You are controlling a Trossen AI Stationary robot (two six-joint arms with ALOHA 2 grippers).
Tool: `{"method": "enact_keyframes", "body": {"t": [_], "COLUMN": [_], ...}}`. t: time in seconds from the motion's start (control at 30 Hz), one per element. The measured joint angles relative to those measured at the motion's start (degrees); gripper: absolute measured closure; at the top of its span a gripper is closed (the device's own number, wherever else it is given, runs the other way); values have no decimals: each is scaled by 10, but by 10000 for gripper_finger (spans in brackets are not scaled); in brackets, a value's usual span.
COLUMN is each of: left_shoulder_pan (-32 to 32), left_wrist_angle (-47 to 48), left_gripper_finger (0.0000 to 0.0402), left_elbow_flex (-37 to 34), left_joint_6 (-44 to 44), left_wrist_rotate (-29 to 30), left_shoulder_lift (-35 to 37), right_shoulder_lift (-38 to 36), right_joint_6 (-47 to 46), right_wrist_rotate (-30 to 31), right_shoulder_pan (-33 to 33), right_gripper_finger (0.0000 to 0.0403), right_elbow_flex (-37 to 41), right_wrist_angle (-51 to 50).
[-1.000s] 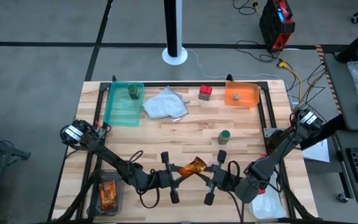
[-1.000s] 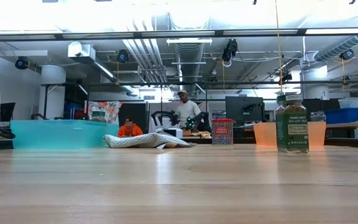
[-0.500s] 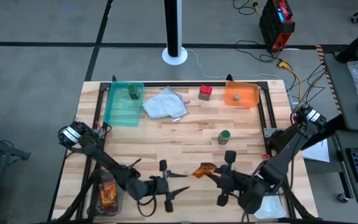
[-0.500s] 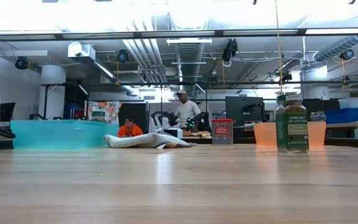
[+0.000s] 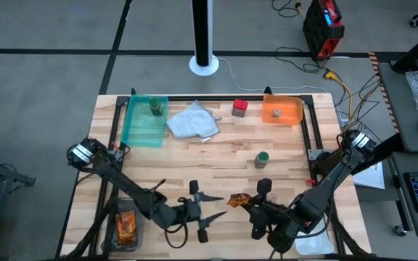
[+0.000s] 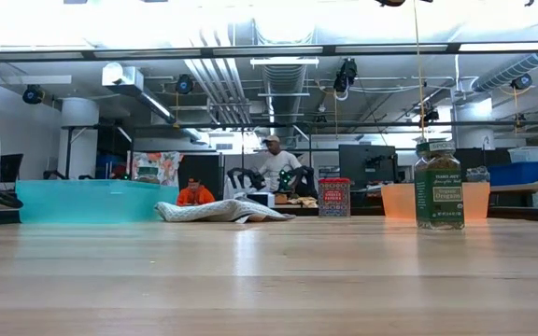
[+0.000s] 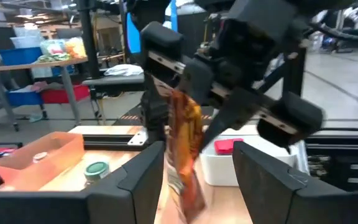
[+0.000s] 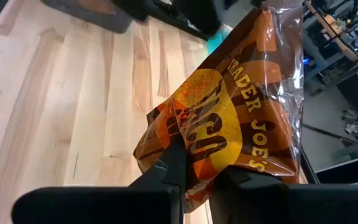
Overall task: Sort spices by type
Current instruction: Put the orange seasoning pack into the black bin
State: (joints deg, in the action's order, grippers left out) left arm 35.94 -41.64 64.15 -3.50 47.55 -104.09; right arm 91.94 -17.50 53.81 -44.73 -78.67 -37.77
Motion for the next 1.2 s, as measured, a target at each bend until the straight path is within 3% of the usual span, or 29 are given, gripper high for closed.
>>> {"method": "enact_keyframes", "body": {"t": [0.13,0.43,0.57,0.73,0.9,1.2], "left_shoulder_pan": [-24,-65,-67,-64,-55,-22], "left_wrist_angle": [55,139,140,139,140,132], "left_gripper_finger": [217,209,250,381,398,400], "left_elbow_flex": [34,84,86,83,84,99], "left_joint_6": [2,2,-7,-19,-43,-103], "left_wrist_rotate": [-15,-121,-120,-103,-73,-4], "left_shoulder_lift": [1,0,0,0,-1,0], "right_shoulder_lift": [0,0,0,0,0,-5], "right_joint_6": [1,1,1,1,-40,-75], "right_wrist_rotate": [0,0,0,-6,-27,-37], "right_shoulder_pan": [0,0,0,0,1,-5], "right_gripper_finger": [374,374,374,374,361,257], "right_elbow_flex": [0,0,0,0,0,-2], "right_wrist_angle": [3,3,3,3,5,-3]}}
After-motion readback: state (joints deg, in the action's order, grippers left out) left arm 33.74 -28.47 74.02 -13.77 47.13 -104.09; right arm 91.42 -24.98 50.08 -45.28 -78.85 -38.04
